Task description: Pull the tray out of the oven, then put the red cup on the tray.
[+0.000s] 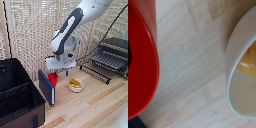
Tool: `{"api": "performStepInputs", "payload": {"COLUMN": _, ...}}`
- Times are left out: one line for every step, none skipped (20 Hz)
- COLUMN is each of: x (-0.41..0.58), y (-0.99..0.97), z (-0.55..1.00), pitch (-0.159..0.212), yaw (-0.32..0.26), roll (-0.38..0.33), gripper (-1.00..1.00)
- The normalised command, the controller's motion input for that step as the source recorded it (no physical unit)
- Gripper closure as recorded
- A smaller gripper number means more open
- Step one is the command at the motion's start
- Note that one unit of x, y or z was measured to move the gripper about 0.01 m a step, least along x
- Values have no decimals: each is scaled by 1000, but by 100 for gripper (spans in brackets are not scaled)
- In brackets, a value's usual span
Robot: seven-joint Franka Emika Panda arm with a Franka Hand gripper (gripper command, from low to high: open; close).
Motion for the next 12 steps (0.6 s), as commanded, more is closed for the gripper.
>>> {"api": "performStepInputs", "payload": {"x": 40, "y": 174, "z": -74, "pitch": 0, "yaw": -42, "roll": 45, "gripper": 100}}
{"api": "performStepInputs", "payload": {"x": 66, "y": 206, "z": -69, "pitch": 0, "yaw": -35, "roll": 31, "gripper": 100}}
{"api": "performStepInputs", "payload": {"x": 43, "y": 183, "z": -20, "pitch": 0, "yaw": -5, "roll": 0, "gripper": 100}}
{"api": "performStepInputs", "payload": {"x": 0, "y": 40, "z": -20, "pitch": 9, "yaw": 0, "roll": 0, "gripper": 100}}
{"api": "performStepInputs", "payload": {"x": 0, "y": 0, "z": -63, "pitch": 21, "yaw": 0, "roll": 6, "gripper": 100}}
{"api": "performStepInputs", "payload": {"x": 0, "y": 0, "z": -63, "pitch": 27, "yaw": 9, "roll": 0, "gripper": 100}}
{"api": "performStepInputs", "payload": {"x": 20, "y": 0, "z": -29, "pitch": 26, "yaw": 25, "roll": 0, "gripper": 100}}
{"api": "performStepInputs", "payload": {"x": 17, "y": 0, "z": -6, "pitch": 25, "yaw": 40, "roll": 0, "gripper": 100}}
{"api": "performStepInputs", "payload": {"x": 0, "y": 0, "z": 0, "pitch": 3, "yaw": 47, "roll": 0, "gripper": 100}}
{"api": "performStepInputs", "payload": {"x": 0, "y": 0, "z": 0, "pitch": 0, "yaw": 51, "roll": 0, "gripper": 100}}
{"api": "performStepInputs", "payload": {"x": 0, "y": 0, "z": 0, "pitch": 0, "yaw": 80, "roll": 0, "gripper": 100}}
{"api": "performStepInputs", "payload": {"x": 0, "y": 0, "z": 0, "pitch": 0, "yaw": 101, "roll": 0, "gripper": 100}}
